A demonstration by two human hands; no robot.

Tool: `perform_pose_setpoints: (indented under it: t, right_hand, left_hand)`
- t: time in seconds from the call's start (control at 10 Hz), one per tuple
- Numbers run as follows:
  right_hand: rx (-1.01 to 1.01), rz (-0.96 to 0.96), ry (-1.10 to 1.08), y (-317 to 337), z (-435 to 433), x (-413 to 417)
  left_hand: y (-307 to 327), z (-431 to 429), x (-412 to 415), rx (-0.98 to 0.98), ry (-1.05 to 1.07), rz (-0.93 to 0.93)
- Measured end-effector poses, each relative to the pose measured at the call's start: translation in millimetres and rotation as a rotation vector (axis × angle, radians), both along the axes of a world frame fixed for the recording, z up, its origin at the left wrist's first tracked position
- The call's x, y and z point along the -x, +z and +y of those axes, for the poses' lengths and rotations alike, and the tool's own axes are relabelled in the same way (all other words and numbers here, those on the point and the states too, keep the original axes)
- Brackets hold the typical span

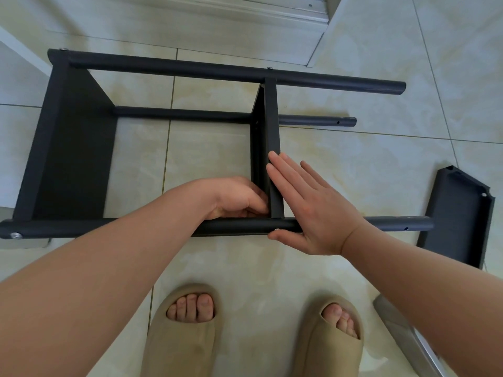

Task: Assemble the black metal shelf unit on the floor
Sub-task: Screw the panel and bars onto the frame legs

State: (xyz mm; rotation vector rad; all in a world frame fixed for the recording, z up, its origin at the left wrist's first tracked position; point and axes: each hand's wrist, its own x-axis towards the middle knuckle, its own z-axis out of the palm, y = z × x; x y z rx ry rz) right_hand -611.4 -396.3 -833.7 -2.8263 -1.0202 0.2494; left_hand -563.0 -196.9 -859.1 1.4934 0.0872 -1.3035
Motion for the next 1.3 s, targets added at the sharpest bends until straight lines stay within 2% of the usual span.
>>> perform_pose_setpoints:
  t: [0.3,0.5,0.9,1.3]
  right_hand:
    - [0.005,0.008,-0.003,1.5,0.8,0.1]
    - [0.011,0.009,-0.001,2.3,0.8,0.3]
    - [0.006,0.007,-0.002,1.6,0.8,-0.1]
    - [-0.008,0.001,0.001,-0.3,0.5,-0.1]
  left_hand:
    - [1.0,1.0,-0.3,0.072,0.028,0.084]
    - [1.0,0.8,-0.7,0.003,-0.016,0.030]
    - [2.7,1.5,-1.5,0.092,0.024,0.066]
    - [0.7,0.4,-2.0,0.020,0.021,0.050]
